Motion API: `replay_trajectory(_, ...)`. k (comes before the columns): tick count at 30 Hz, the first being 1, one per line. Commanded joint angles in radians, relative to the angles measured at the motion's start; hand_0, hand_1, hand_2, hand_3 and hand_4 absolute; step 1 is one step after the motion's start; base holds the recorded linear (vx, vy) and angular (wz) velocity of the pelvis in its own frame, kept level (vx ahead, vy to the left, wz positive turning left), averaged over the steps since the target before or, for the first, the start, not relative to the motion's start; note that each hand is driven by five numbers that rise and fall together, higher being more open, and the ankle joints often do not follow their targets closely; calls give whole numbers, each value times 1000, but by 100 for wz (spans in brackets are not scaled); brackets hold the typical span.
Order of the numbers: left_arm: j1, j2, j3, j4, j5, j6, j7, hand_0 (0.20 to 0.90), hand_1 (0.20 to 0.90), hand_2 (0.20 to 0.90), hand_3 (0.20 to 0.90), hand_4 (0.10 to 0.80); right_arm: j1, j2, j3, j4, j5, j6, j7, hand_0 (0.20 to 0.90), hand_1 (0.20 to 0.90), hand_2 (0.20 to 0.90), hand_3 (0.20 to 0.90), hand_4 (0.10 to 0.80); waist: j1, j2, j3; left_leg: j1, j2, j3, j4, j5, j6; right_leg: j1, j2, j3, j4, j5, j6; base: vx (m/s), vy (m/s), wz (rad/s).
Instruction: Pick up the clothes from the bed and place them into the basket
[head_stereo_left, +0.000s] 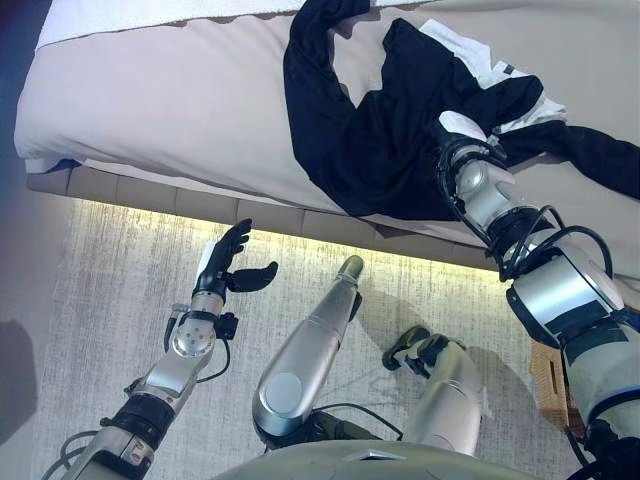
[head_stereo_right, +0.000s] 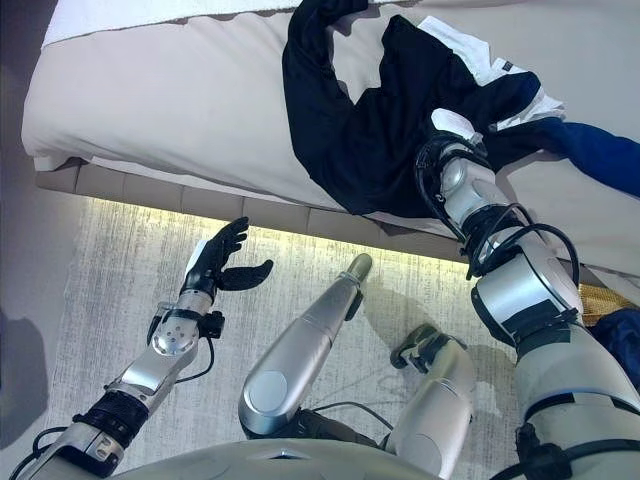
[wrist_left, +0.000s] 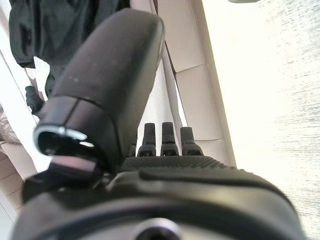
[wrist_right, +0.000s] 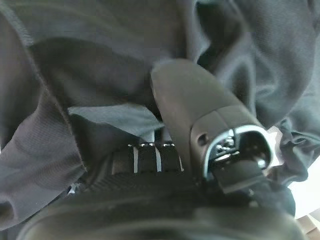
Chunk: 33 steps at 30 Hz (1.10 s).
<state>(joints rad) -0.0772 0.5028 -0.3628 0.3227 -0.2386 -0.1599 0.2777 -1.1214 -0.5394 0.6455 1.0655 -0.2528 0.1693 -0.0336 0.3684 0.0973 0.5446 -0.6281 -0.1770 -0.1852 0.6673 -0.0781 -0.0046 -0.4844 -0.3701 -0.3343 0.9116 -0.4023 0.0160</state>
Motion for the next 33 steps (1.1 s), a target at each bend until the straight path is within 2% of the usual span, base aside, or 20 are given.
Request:
replay_trajectory(1,-16,28,20,-99,-18,-86,35,900,900,900,900,800,-151,-61,56,2,24,-28,-31,300,300,300,200,100,23,41,-25,53,1,54,153,-203,73,29,71,11,-2,67,-55,0,0,0)
replay_trajectory(8,-18,27,22,-74,-13,-78,36,900,900,900,900,800,-156,-77,53,7,35,-36,-32,300,300,300,200,100,13,23,-25,135,23,56,88,-187,65,105,77,3,-56,79,-55,0,0,0)
replay_trajectory(14,-42,24,19,-35,4,-56,27,900,900,900,900,800,-145,-94,44,-31,67,-46,-62,300,300,300,200,100,-8,-9,-25,275,58,58,-57,-143,52,236,84,-3,-186,124,-36,16,-39,-6)
replay_trajectory(18,-62,23,13,-1,4,-35,32,900,900,900,900,800,-155,-109,41,-61,99,-65,-84,300,300,300,200,100,-27,-28,-39,369,88,63,-166,-107,40,322,103,0,-307,167,-20,-3,-21,-10)
replay_trajectory(19,-68,20,11,10,3,-17,39,900,900,900,900,800,-155,-122,37,-86,126,-71,-92,300,300,300,200,100,-39,-37,-66,392,101,61,-228,-61,36,347,116,-6,-382,214,-21,-17,1,-23)
replay_trajectory(24,-73,13,8,67,6,37,38,900,900,900,900,800,-167,-176,11,-173,249,-97,-106,300,300,300,200,100,-84,-80,-158,519,144,82,-403,1,8,460,176,18,-598,282,0,54,-28,-23)
replay_trajectory(27,-62,17,12,87,11,60,30,900,900,900,900,800,-197,-236,-1,-217,349,-109,-122,300,300,300,200,100,-114,-107,-232,571,157,99,-476,30,1,501,198,35,-683,324,10,93,-23,-16)
replay_trajectory(33,-35,24,8,126,13,57,13,900,900,900,900,800,-266,-337,-18,-253,492,-88,-132,300,300,300,200,100,-157,-135,-329,642,169,129,-569,53,-7,553,223,62,-779,370,26,95,-8,-9)
